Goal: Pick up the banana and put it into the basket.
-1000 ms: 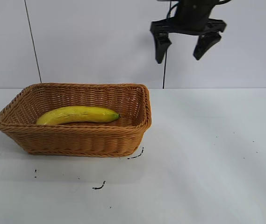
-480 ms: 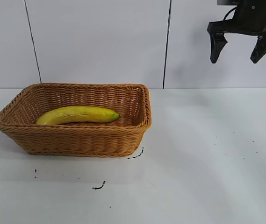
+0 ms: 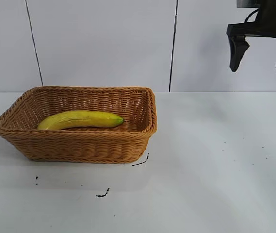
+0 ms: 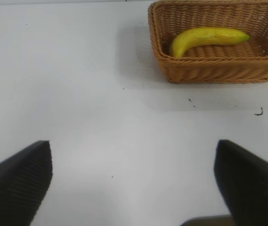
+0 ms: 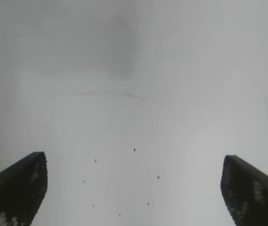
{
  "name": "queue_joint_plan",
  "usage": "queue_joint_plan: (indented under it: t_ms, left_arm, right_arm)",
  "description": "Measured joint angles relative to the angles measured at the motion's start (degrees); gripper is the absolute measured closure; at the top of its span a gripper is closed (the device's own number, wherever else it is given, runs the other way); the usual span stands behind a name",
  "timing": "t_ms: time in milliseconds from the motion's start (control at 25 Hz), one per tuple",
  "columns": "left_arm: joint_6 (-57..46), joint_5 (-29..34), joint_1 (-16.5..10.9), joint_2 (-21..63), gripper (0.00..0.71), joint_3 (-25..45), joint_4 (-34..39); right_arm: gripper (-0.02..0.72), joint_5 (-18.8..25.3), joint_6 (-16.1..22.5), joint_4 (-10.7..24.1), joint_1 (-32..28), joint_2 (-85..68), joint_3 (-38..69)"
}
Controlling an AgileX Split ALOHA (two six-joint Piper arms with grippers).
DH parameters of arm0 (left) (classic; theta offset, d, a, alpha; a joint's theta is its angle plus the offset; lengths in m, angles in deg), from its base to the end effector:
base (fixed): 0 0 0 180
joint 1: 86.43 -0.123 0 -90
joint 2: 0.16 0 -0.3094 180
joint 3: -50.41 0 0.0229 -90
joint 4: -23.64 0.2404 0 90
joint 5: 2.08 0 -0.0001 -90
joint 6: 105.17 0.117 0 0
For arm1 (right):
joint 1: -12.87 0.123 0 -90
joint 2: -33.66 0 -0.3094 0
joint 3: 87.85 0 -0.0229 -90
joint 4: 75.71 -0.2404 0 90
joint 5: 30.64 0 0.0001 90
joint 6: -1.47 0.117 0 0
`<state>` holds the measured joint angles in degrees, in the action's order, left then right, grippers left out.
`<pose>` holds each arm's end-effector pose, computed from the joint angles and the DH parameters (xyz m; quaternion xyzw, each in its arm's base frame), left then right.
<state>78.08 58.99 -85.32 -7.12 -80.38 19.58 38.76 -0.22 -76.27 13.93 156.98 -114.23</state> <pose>-0.0165 -0.0069 0.2599 0.0340 0.8525 -0.0257 0.5210 0.4388 0.0092 0.2615 -0.0227 0.9926 0.0041 0.1189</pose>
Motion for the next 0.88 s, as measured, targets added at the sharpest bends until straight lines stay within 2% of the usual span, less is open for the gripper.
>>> queue_joint_plan:
  t_ms: [440, 760, 880]
  left_arm:
    - [0.0, 0.0, 0.0, 0.0, 0.017, 0.0, 0.0]
    - [0.0, 0.0, 0.0, 0.0, 0.017, 0.0, 0.0]
    - [0.0, 0.08, 0.0, 0.0, 0.017, 0.0, 0.0]
  right_arm:
    - [0.013, 0.06, 0.28, -2.51, 0.0, -31.6, 30.85]
    - [0.013, 0.12, 0.28, -2.57, 0.0, -56.3, 49.59]
    - [0.013, -2.82, 0.28, -2.57, 0.0, -65.2, 56.28]
